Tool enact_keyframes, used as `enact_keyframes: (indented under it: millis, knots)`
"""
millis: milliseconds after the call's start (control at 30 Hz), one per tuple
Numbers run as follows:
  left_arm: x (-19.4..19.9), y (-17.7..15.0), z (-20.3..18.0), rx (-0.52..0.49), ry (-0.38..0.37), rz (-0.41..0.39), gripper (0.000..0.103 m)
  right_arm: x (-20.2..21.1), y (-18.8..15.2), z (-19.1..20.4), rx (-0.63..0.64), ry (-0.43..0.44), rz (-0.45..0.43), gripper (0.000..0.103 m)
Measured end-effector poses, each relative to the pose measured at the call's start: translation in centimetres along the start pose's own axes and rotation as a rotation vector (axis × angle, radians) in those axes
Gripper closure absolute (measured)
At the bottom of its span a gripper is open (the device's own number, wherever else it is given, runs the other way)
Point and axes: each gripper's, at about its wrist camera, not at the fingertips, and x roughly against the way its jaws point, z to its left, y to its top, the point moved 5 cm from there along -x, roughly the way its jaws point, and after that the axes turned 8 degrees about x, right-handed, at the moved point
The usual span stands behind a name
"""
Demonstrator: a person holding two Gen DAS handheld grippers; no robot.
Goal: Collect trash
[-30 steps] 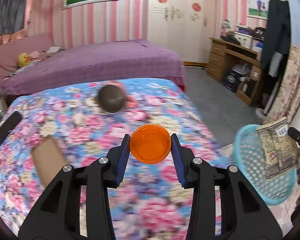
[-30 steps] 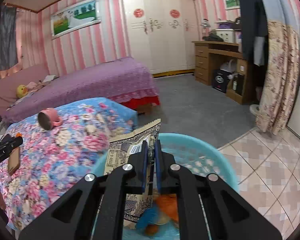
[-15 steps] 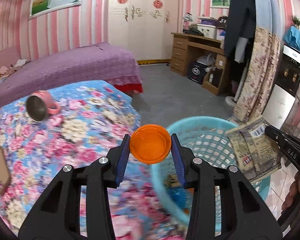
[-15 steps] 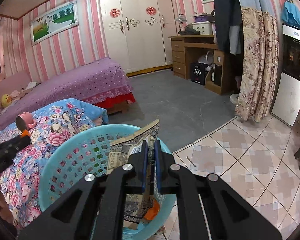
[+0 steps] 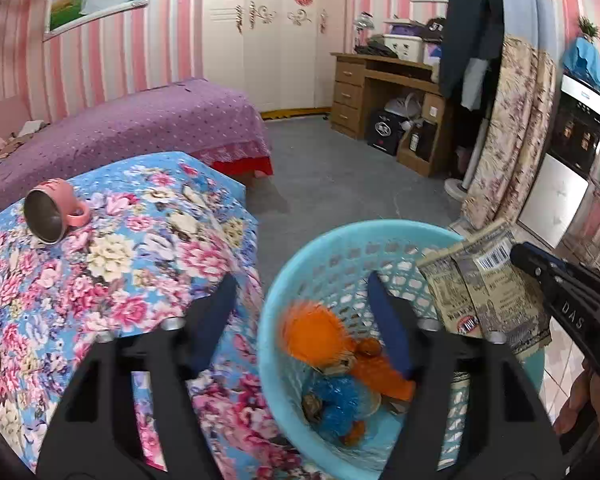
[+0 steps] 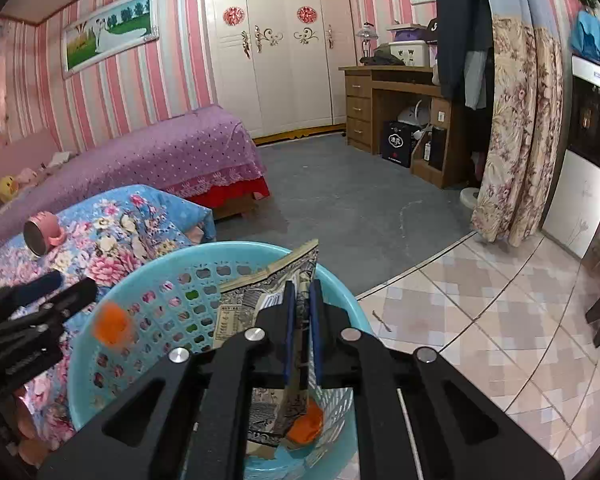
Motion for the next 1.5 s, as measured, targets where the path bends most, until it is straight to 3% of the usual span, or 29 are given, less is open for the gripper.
enact_keyframes:
  millis: [67, 100, 133, 167, 200, 300, 400, 600, 1067, 1500]
  knots:
    - [0.2, 0.2, 0.6, 0.002, 0.007, -0.004, 0.029, -0.2, 0.0, 0.1, 0.011, -0.026, 0.004, 0.094]
    - [0.3, 0.4, 1.0, 0.002, 0.015, -0.005, 0.027, -0.3, -0.1, 0.2, 0.013, -0.032, 0.011, 0.086]
    - [0.5, 0.5, 1.6, 0.004, 0.026, -0.010, 0.027, -0.4, -0.1, 0.3, 0.013, -0.036, 0.017, 0.074]
    - [0.7, 0.6, 2.1, 0.006, 0.038, -0.017, 0.026, -0.5, -0.2, 0.4, 0.012, -0.039, 0.022, 0.039]
    - [1.0, 0.7, 2.6, 0.008, 0.049, -0.023, 0.023, -0.5, -0.2, 0.6, 0.015, -0.042, 0.014, 0.024]
    - [2.0, 1.0, 4.5, 0.034, 0.077, -0.037, 0.019, -0.4, 0.1, 1.2, 0.025, -0.044, 0.015, 0.023]
    - [3.3, 1.2, 6.6, 0.058, 0.100, -0.048, 0.016, 0.0, 0.2, 2.0, 0.034, -0.046, 0.003, 0.008]
    - [7.6, 1.1, 11.1, 0.085, 0.163, -0.086, 0.006, 2.4, 1.4, 5.5, 0.049, -0.004, -0.029, 0.005]
    - [20.6, -1.9, 20.5, 0.135, 0.287, -0.172, 0.006, 11.6, 3.3, 17.9, 0.141, 0.192, -0.147, 0.005]
    - [24.3, -6.9, 24.4, 0.161, 0.350, -0.218, 0.005, 15.3, -0.7, 24.7, 0.217, 0.260, -0.191, 0.005]
